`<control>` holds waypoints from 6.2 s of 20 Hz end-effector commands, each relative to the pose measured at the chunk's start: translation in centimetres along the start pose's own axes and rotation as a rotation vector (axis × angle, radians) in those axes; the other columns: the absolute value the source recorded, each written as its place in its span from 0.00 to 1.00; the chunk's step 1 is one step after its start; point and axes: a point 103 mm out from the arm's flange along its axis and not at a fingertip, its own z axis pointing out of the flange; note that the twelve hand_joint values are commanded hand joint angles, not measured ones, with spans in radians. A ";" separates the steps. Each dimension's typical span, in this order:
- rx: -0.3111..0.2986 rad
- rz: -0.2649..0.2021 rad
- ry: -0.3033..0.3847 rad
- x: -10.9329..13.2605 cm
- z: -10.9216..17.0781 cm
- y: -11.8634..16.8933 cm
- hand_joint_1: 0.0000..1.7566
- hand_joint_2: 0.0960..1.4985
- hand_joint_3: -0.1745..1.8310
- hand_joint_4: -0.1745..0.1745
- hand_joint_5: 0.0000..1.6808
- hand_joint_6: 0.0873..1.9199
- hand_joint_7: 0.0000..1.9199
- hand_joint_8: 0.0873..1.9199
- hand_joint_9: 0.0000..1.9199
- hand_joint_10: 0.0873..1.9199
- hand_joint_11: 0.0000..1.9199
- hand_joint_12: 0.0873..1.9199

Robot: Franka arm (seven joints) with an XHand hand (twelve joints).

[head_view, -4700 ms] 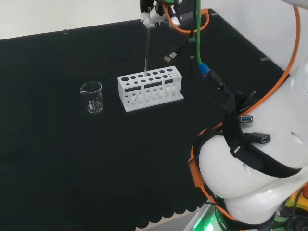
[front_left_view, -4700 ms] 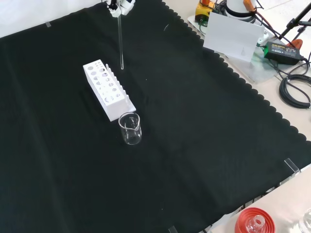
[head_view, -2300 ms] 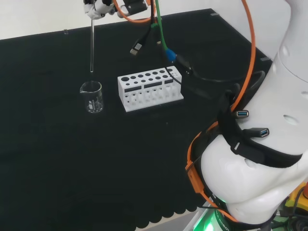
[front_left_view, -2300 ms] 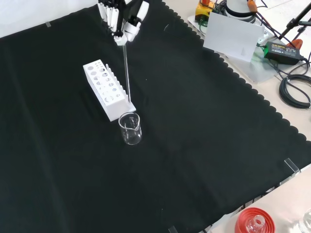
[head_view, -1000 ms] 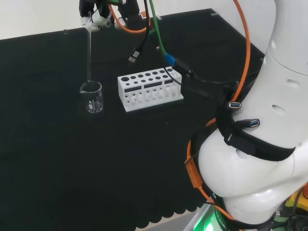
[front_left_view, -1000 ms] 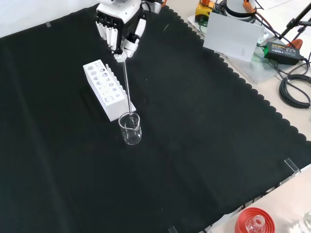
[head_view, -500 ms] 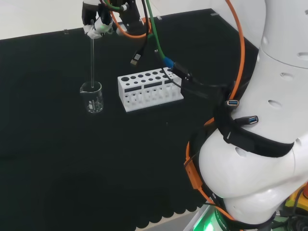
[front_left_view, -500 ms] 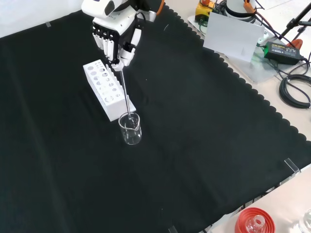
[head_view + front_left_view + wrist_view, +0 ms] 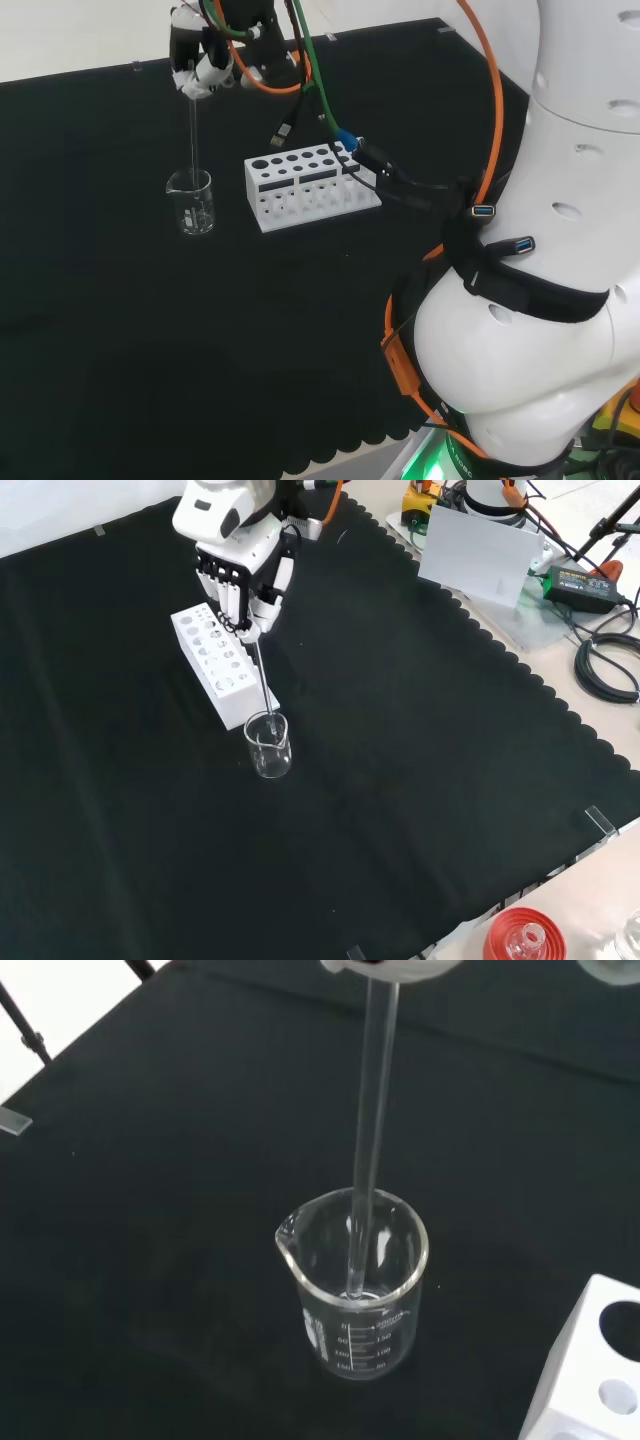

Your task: Stir in the beaker to the left of the white test tube rack with the glass rod.

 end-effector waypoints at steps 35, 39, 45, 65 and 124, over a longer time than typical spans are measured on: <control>0.057 -0.036 -0.004 -2.2 3.1 1.2 0.75 0.70 0.00 0.00 0.74 0.26 0.67 0.27 0.87 0.22 0.79 0.35; 0.054 -0.048 0.005 -0.4 3.1 1.9 0.75 0.70 0.00 0.00 0.74 0.26 0.67 0.27 0.87 0.22 0.79 0.35; 0.062 -0.078 0.007 1.5 2.9 4.3 0.75 0.70 0.00 0.00 0.74 0.26 0.67 0.27 0.87 0.22 0.79 0.35; 0.052 -0.036 0.011 -3.6 3.0 3.5 0.75 0.70 0.00 0.00 0.74 0.26 0.67 0.27 0.87 0.22 0.79 0.35; 0.081 -0.095 0.030 0.9 3.2 4.4 0.75 0.70 0.00 0.00 0.74 0.26 0.67 0.27 0.87 0.22 0.79 0.35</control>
